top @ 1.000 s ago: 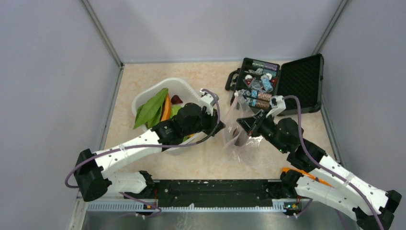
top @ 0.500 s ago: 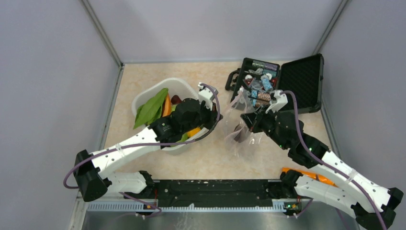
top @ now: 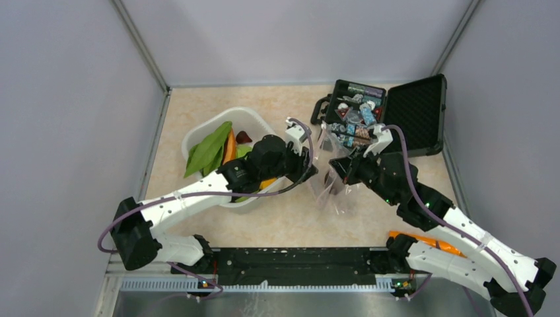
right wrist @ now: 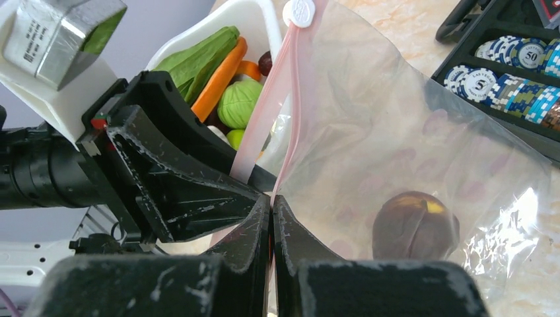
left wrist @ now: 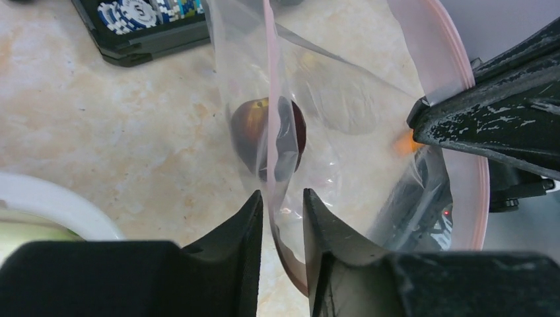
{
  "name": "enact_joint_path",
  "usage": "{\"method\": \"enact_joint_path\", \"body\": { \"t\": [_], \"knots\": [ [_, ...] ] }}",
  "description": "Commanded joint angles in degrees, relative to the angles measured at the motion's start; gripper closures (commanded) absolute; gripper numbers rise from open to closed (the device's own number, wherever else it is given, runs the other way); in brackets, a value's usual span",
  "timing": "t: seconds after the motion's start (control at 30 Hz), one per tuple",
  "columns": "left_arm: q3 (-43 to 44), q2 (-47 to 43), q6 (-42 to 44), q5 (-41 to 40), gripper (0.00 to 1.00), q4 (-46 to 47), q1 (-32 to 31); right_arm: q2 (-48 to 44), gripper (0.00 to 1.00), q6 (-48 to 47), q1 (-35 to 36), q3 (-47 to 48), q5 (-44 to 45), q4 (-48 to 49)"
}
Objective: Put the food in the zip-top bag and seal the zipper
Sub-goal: Adjust the zipper food storage bag at the center of the board.
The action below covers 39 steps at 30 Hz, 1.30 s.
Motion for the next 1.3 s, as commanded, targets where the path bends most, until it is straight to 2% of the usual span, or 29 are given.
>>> {"method": "enact_joint_path", "body": {
  "t": [0.0,0.23,0.3,0.47,0.57,0.63,0.67,0.77,0.87,0.97,1.07,1.17,1.27],
  "knots": [
    [2.48,-0.22,-0.63,2.22,0.75,1.84,0.52,0.03,1.0,-0.26,-0.09,0.57,0.01,1.76],
    [5.09,-3.27,2.66,-7.37,0.95,-2.17,0.61,2.7,1.0,-2.65,-0.05,4.14,4.03,-3.61],
    [8.48,-2.6,4.12,-6.96,1.0,-3.51,0.61,2.84,1.0,-4.95,-0.1,7.54,5.78,-4.83],
    [22.1,1.88,5.17,3.19,1.0,-8.2,0.61,0.39,1.0,-9.66,-0.08,16.18,17.0,-10.52],
    [23.62,3.42,4.95,1.8,1.0,-8.59,0.61,-1.54,1.0,-10.02,-0.1,16.91,18.97,-14.31],
    [24.87,4.07,3.79,2.78,1.0,-9.33,0.54,-3.05,1.0,-7.07,-0.06,18.69,20.67,-17.63],
    [25.52,4.09,3.35,4.08,1.0,-9.37,0.46,-4.99,1.0,-7.19,-0.1,18.13,19.87,-16.58],
    [26.4,4.51,3.26,1.43,1.0,-9.86,0.74,-8.5,1.0,-9.57,-0.05,15.04,16.99,-12.68],
    [33.94,5.58,2.27,8.32,1.0,-14.61,0.39,-4.97,1.0,-7.31,-0.06,23.45,8.29,-17.27],
    [30.13,4.27,3.12,4.16,1.0,-10.57,0.23,-4.38,1.0,-8.44,-0.05,21.14,1.13,-13.85],
    [29.07,7.1,2.34,5.07,1.0,-13.53,1.59,-1.47,1.0,-5.38,-0.1,17.58,8.74,-16.91],
    [25.57,7.0,0.54,8.21,1.0,-10.89,1.53,-0.94,1.0,-4.72,-0.09,16.39,9.71,-16.66],
    [20.91,5.35,0.41,4.6,1.0,-10.42,1.56,-1.48,1.0,-4.82,-0.05,15.67,12.24,-15.67]
  ]
}}
